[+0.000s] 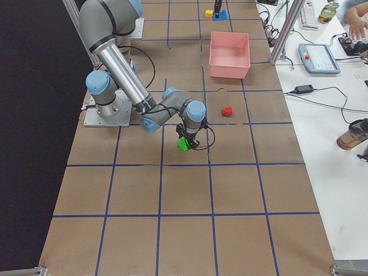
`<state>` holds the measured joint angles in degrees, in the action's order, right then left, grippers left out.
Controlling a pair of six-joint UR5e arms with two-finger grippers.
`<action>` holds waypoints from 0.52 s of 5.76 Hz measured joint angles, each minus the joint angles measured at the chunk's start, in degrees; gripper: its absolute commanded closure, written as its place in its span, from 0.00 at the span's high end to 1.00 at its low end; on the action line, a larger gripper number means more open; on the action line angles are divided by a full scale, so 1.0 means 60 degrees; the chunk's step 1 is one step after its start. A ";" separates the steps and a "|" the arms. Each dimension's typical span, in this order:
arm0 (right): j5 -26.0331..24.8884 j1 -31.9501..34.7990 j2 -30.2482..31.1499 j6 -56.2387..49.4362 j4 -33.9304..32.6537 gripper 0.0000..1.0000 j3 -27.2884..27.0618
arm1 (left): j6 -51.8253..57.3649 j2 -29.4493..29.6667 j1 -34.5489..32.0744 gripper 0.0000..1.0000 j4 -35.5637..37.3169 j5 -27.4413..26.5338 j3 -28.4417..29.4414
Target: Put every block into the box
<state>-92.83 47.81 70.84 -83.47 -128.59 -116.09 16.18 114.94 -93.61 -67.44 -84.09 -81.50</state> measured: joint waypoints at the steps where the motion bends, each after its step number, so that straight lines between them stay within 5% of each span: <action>1: -0.0026 0.0000 0.0000 -0.0055 -0.0014 0.73 0.0003 | -0.0681 0.0697 -0.0645 0.99 0.0019 0.0031 0.0777; 3: -0.0070 0.0000 0.0005 -0.0361 -0.0033 0.46 0.0016 | -0.1291 0.1118 -0.0969 0.99 0.0045 0.0045 0.1060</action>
<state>-93.25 47.81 70.87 -85.64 -128.79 -115.99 8.43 121.65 -99.42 -67.17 -83.82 -75.15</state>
